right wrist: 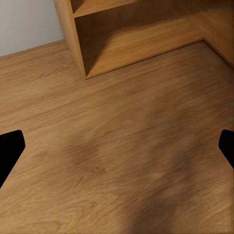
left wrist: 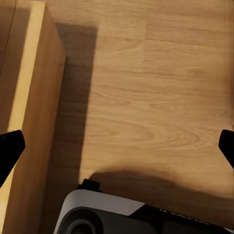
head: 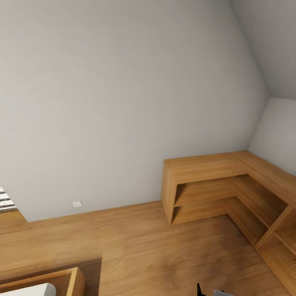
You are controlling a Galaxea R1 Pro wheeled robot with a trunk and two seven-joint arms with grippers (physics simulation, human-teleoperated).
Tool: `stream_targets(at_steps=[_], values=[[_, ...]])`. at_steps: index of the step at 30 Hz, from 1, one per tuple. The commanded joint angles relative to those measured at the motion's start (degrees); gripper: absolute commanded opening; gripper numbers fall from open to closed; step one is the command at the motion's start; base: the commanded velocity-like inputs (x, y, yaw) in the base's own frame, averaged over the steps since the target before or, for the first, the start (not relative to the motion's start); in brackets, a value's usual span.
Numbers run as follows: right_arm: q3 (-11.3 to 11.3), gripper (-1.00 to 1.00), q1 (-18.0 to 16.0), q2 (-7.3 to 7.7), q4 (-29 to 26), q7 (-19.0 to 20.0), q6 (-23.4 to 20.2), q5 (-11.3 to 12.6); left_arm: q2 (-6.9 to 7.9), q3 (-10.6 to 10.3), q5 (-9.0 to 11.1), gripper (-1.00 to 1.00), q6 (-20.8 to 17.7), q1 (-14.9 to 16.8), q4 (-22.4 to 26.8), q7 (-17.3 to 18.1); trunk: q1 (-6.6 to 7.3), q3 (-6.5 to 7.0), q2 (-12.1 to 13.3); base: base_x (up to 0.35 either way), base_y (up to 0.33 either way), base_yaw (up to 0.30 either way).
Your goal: In the bedroom, organize the workspace by keeping the computer under the desk, ensuring the monitor is on the desk, placing the keyboard on the desk next to the monitor, placing the mouse on the desk next to the keyboard, moving the folder from the swivel chair onto the desk next to the mouse, stacking the notebook on top of the folder with the pen on top of the notebook, and positioning the swivel chair next to the desk.
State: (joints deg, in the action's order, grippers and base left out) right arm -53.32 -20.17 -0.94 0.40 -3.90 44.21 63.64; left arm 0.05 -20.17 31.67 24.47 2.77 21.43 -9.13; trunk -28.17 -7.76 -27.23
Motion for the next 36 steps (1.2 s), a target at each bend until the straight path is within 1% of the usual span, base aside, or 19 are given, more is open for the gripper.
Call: stream_targets(at_steps=[1, 6, 12, 20, 25, 36], values=[[-0.5, 1.0, 0.0, -0.03, 0.0, -0.4, 0.1, 0.1, 0.04, -0.5, 0.2, 1.0, 0.2, 0.0, 0.0, -0.5, -0.03, -0.03, -0.1, 0.025, 0.005, -0.195], [-0.5, 1.0, 0.0, -0.03, 0.0, -0.4, 0.1, 0.1, 0.04, -0.5, 0.2, 1.0, 0.2, 0.0, 0.0, -0.5, -0.03, 0.36, -0.1, 0.138, 0.056, -0.196], [-0.5, 1.0, 0.0, -0.03, 0.0, -0.4, 0.1, 0.1, 0.04, -0.5, 0.2, 1.0, 0.2, 0.0, 0.0, -0.5, -0.03, 0.82, -0.1, 0.292, 0.076, -0.196], [-0.5, 1.0, -0.1, -0.28, 0.0, -0.4, 0.1, 0.1, 0.04, -0.5, 0.2, 1.0, 0.2, 0.0, -0.1, -0.5, -0.03, 1.44, -0.1, 0.259, -0.154, -0.193], [-0.5, 1.0, -0.1, -0.36, 0.0, -0.4, 0.1, 0.1, 0.04, -0.5, 0.2, 1.0, 0.2, 0.0, -0.4, -0.5, -0.03, 1.83, -0.1, 0.053, -0.084, -0.191], [-0.5, 1.0, -0.1, -0.24, 0.0, -0.4, 0.1, 0.1, 0.07, -0.4, 0.3, 1.0, 0.2, 0.0, -0.5, -0.5, -0.03, 2.58, -0.1, 0.004, -0.007, -0.213]])
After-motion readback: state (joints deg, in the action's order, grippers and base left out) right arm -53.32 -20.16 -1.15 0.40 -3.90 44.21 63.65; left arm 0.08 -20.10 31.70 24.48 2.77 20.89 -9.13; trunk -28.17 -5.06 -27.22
